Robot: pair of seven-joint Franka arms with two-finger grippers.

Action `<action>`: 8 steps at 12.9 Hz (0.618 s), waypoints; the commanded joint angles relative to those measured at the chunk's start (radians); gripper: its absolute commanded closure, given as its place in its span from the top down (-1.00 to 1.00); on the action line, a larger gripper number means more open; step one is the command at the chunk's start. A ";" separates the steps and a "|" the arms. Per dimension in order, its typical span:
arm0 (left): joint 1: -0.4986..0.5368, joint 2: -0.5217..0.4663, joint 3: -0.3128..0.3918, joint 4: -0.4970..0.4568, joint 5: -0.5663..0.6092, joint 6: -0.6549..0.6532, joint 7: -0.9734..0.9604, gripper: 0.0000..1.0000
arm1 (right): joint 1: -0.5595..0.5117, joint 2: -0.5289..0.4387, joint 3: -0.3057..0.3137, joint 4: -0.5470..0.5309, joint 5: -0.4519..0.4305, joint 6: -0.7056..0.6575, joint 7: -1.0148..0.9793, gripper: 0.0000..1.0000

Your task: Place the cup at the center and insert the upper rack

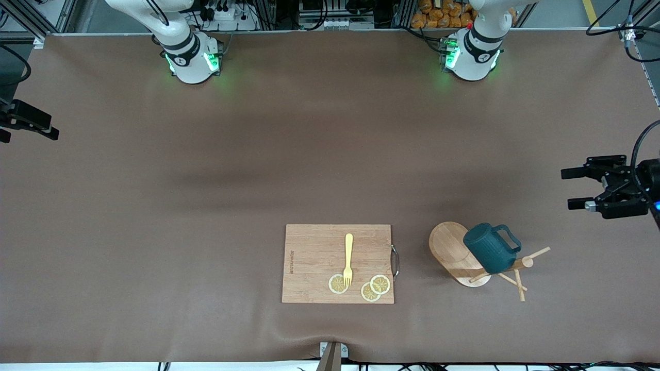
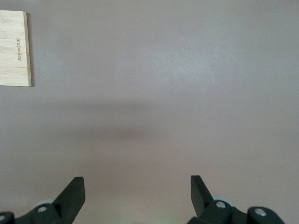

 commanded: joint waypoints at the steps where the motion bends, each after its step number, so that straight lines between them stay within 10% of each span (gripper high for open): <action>1: 0.001 -0.040 -0.004 -0.025 0.053 -0.001 0.024 1.00 | -0.014 -0.001 0.006 0.018 0.009 -0.016 0.012 1.00; 8: -0.001 -0.071 0.002 -0.025 0.109 -0.003 0.081 1.00 | -0.025 0.001 0.008 0.018 0.001 -0.010 0.017 1.00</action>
